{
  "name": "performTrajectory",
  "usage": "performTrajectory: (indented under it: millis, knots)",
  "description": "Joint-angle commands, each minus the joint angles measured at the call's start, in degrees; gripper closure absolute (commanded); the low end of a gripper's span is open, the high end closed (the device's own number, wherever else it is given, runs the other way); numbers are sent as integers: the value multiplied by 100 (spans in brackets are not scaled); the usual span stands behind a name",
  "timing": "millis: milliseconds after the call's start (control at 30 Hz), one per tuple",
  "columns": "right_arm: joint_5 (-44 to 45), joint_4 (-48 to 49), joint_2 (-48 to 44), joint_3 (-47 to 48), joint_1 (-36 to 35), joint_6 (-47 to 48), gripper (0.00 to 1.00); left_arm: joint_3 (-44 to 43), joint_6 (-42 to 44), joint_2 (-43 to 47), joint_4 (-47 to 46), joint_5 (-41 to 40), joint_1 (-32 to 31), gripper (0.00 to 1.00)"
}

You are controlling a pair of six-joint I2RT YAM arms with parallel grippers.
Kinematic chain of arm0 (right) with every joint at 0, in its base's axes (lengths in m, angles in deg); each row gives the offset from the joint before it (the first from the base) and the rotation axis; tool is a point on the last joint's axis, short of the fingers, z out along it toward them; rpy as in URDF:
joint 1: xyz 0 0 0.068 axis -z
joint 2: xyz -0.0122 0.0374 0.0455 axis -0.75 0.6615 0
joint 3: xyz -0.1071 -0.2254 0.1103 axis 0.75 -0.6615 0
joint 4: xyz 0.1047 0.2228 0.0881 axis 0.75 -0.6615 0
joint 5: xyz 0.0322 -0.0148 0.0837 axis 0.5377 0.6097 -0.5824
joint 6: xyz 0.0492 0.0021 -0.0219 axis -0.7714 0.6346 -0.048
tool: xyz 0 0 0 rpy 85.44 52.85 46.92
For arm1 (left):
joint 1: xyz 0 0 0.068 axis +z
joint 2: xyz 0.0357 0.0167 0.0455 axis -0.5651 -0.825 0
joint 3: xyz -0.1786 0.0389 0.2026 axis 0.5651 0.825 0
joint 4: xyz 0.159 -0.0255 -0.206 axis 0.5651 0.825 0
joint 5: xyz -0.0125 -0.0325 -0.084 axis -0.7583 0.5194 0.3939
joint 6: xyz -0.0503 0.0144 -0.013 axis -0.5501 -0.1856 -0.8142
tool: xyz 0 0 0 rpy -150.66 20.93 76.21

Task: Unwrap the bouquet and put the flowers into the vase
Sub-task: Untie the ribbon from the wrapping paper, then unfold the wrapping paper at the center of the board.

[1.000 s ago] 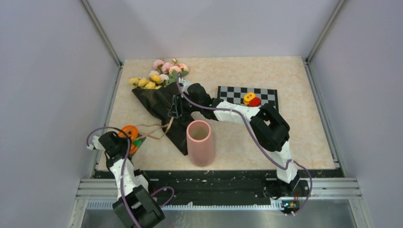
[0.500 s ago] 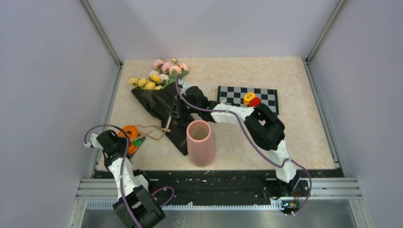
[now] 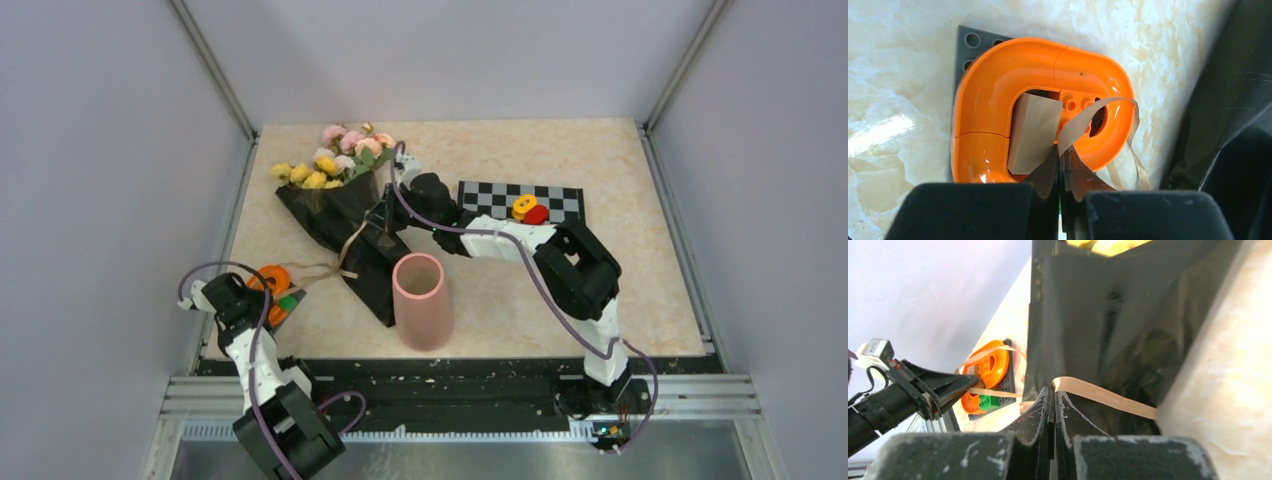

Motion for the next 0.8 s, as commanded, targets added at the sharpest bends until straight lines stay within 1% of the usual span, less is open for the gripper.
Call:
performTrajectory:
  millis: [0, 200, 333, 500, 567, 633, 667, 700, 767]
  knots:
    - [204, 569, -757, -132, 431, 139, 100, -286, 140, -191, -118, -2, 97, 100]
    - [-33, 220, -880, -124, 1268, 277, 100, -445, 267, -440, -214, 11, 125, 100]
    - [-339, 12, -747, -146, 1748, 74, 100, -537, 410, -470, -149, -101, 118, 100]
    - [-716, 15, -568, -263, 2106, -155, 99, -528, 498, -565, -214, -31, 118, 100]
    - [-847, 100, -615, -392, 2182, -98, 94, -579, 571, -652, -191, 82, 122, 100]
    - [-1109, 274, -748, -554, 2235, 59, 84, -618, 596, -735, -195, 185, 117, 100]
    - [-1255, 287, -849, -591, 2242, 174, 76, -639, 607, -770, -195, 222, 119, 98]
    - [-1387, 263, -943, -618, 2242, 284, 72, -658, 619, -792, -197, 266, 117, 93]
    - [-1643, 210, -1126, -711, 2236, 382, 65, -699, 644, -806, -186, 361, 117, 78]
